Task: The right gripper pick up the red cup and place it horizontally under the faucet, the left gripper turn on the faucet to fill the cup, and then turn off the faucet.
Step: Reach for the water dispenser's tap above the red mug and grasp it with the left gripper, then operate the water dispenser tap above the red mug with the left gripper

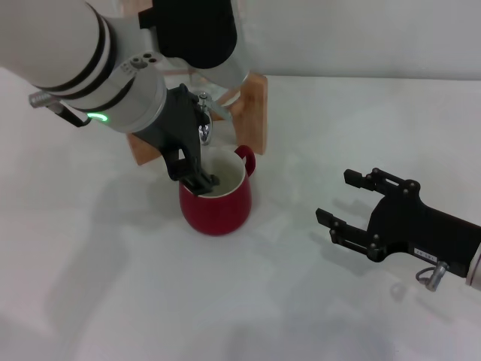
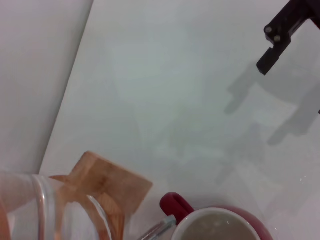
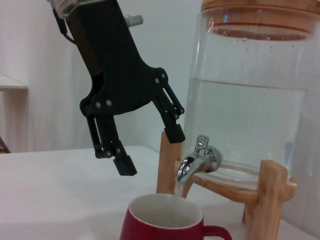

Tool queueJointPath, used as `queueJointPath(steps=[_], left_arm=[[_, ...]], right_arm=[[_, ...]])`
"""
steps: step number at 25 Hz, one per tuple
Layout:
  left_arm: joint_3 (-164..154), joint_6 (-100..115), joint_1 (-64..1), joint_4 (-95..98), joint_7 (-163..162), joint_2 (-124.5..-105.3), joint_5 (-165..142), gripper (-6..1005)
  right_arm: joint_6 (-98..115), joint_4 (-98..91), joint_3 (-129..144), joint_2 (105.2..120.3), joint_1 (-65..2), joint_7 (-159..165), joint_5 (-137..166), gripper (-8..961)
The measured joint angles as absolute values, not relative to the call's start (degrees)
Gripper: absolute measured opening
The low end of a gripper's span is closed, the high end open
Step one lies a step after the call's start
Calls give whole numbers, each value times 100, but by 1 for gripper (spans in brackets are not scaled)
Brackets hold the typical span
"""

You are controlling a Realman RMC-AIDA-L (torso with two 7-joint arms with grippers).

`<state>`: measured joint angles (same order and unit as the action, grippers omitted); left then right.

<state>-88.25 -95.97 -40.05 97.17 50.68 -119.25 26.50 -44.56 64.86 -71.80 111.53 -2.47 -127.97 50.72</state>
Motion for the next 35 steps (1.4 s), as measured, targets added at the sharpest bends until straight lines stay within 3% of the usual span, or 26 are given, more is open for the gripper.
queueJointPath(steps=[35], left_arm=[[-8981, -9318, -4421, 9123, 5130, -11926, 2654, 887]], right_arm=[[-4456, 6442, -7243, 11153, -237, -12797, 5071, 707]])
